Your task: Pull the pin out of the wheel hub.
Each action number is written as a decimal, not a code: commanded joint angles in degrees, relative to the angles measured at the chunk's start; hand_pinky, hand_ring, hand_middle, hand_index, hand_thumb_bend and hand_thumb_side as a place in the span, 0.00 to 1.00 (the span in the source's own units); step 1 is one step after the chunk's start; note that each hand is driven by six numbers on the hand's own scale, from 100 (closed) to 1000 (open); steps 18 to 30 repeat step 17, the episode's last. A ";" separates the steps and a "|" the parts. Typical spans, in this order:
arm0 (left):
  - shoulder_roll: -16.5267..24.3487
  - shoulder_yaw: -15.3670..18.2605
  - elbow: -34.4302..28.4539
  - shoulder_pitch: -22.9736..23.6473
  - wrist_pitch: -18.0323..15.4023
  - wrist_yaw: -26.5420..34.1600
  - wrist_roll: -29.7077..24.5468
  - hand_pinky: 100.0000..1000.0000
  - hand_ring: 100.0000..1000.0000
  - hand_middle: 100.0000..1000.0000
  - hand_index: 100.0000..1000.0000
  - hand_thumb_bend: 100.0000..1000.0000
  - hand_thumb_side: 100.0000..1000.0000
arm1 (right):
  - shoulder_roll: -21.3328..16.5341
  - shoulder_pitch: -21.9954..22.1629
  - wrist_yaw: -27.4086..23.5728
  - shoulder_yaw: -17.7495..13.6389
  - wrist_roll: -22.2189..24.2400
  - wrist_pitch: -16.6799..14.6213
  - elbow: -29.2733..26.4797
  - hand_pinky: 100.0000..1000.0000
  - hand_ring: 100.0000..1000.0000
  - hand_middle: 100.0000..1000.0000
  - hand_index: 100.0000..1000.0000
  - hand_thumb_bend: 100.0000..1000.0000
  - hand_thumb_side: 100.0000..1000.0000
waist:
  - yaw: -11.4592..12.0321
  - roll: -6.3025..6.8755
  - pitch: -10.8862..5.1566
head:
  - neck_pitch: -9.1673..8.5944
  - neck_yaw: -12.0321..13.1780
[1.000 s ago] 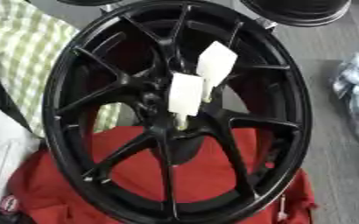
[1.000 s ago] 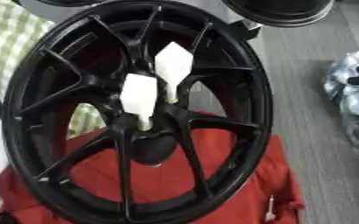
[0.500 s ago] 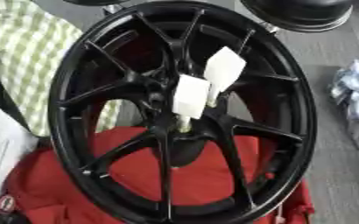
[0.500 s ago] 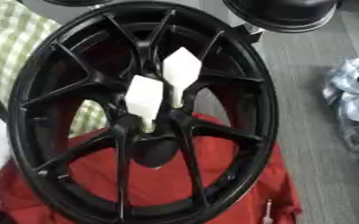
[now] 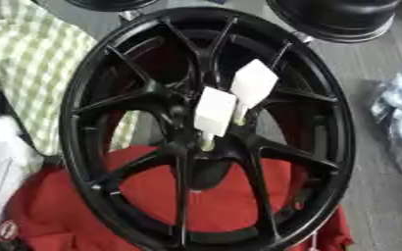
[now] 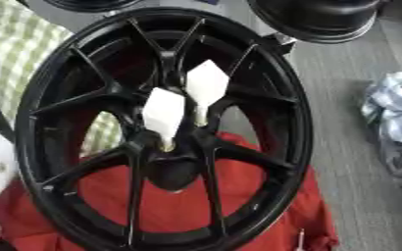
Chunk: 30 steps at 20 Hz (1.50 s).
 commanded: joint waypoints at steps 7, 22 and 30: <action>1.69 1.33 -3.15 -0.17 0.20 4.60 8.29 0.64 0.67 0.63 0.79 0.00 0.70 | -1.64 0.34 -0.74 -0.81 -0.58 -0.02 -1.12 0.93 0.62 0.61 0.73 0.00 0.47 | -0.08 0.48 -1.91 | 0.25 -0.06; -5.51 5.46 -11.30 1.13 -3.91 9.77 15.27 0.60 0.65 0.63 0.78 0.00 0.66 | -2.03 -0.91 -1.94 -0.43 0.00 -1.33 -1.12 0.92 0.62 0.61 0.73 0.00 0.47 | -0.60 -1.03 -1.67 | -1.25 0.58; -5.51 5.46 -11.30 1.13 -3.91 9.77 15.27 0.60 0.65 0.63 0.78 0.00 0.66 | -2.03 -0.91 -1.94 -0.43 0.00 -1.33 -1.12 0.92 0.62 0.61 0.73 0.00 0.47 | -0.60 -1.03 -1.67 | -1.25 0.58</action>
